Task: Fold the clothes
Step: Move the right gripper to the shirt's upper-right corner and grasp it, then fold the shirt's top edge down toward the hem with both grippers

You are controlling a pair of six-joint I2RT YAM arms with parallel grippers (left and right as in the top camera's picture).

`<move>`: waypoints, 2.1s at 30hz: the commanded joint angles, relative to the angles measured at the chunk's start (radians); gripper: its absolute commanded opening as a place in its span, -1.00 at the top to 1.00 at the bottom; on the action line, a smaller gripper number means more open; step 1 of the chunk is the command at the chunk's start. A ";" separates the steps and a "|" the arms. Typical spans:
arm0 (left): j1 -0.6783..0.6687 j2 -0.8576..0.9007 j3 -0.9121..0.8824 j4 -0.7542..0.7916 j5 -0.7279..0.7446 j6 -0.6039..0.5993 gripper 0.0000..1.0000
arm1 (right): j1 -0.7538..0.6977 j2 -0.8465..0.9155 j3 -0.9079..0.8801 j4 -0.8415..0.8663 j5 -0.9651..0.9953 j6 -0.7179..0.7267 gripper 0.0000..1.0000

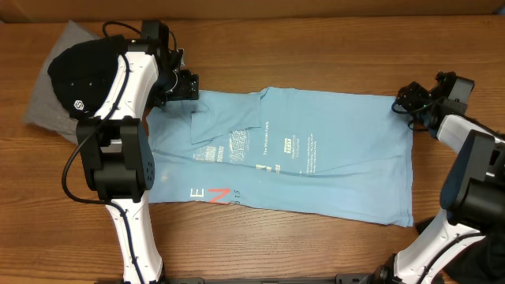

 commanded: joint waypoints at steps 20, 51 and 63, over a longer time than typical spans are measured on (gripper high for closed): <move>0.000 0.009 0.015 -0.032 -0.006 0.022 -0.64 | 0.020 0.045 0.016 -0.039 -0.037 -0.074 0.85; -0.021 0.064 0.027 0.197 -0.002 0.012 -0.55 | 0.005 -0.408 0.021 -0.459 -0.258 -0.074 0.92; -0.037 0.135 0.027 0.204 -0.089 0.085 0.06 | 0.005 -0.408 0.021 -0.504 -0.257 -0.074 0.92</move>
